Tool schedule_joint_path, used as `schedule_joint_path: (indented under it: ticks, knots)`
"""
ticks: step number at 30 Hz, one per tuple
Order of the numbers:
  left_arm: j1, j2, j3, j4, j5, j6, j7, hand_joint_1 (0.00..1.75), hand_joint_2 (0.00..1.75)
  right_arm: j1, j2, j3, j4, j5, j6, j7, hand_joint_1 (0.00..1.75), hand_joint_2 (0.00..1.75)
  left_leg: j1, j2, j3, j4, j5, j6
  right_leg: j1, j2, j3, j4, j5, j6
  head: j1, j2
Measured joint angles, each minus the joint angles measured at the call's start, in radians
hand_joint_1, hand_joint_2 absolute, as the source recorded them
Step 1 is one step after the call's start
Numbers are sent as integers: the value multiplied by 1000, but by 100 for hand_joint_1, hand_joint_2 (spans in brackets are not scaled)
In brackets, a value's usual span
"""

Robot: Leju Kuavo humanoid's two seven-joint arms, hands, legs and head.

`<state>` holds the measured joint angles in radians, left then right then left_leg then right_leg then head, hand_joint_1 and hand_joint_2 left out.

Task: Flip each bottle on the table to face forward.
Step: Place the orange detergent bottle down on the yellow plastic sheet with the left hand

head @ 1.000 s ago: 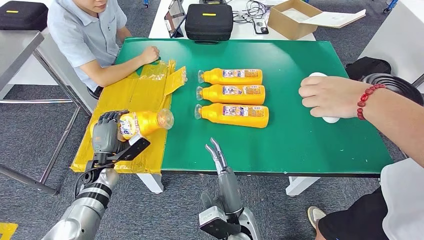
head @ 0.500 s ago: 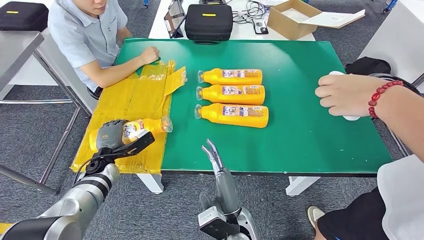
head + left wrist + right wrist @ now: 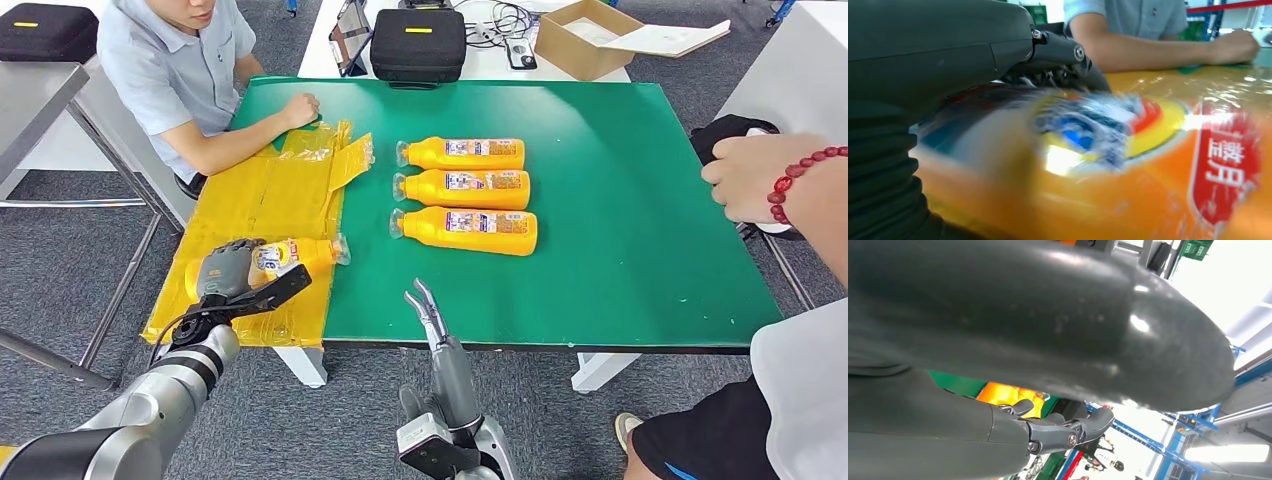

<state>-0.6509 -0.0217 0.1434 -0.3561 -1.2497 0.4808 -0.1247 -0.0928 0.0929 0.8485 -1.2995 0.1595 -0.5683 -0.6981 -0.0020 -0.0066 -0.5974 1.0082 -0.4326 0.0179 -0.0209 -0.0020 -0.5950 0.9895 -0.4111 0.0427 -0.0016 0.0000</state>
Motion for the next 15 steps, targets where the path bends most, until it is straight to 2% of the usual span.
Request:
schedule_joint_path:
  ticks: [3, 5, 9, 11, 14, 15]
  knots:
    - [-8, -19, 2, 0, 75, -112, -84, 0, 175, -1, 6, -9, 3, 10, 9, 0, 0, 0, 0, -3, 1, 0, 0, 0, 0, -3, 1, 0, 0, 0, 0, 0]
    - [-20, -33, 6, -3, 134, -224, -142, 0, 175, -1, 14, -18, 7, 17, 23, 0, 0, 0, 0, -5, 2, 0, 0, 0, 0, -5, 4, 0, 0, 0, 0, 0]
    - [-34, -49, -3, -17, 177, -419, -229, 0, 0, 2, 27, -33, 12, 26, 47, 0, 0, 0, 0, -4, 5, 0, 0, 0, 0, -5, 7, 0, -1, 0, 0, 0]
    - [-36, -52, -17, -25, 194, -484, -260, 0, 0, 5, 33, -38, 14, 33, 48, 0, 0, 0, 0, -4, 7, -1, 0, 0, 0, -5, 8, 0, -1, 0, 0, 0]
    - [-33, -53, -30, -36, 224, -524, -290, 0, 0, 8, 38, -42, 16, 38, 47, 0, 0, 0, 0, -4, 9, -1, 0, 0, 0, -5, 10, 0, -1, 0, 0, 0]
    - [-30, -54, -35, -41, 234, -526, -298, 0, 44, 9, 40, -44, 16, 38, 47, 0, 0, 0, 0, -4, 9, -1, 0, 0, 0, -5, 10, 0, -1, 0, 0, 0]
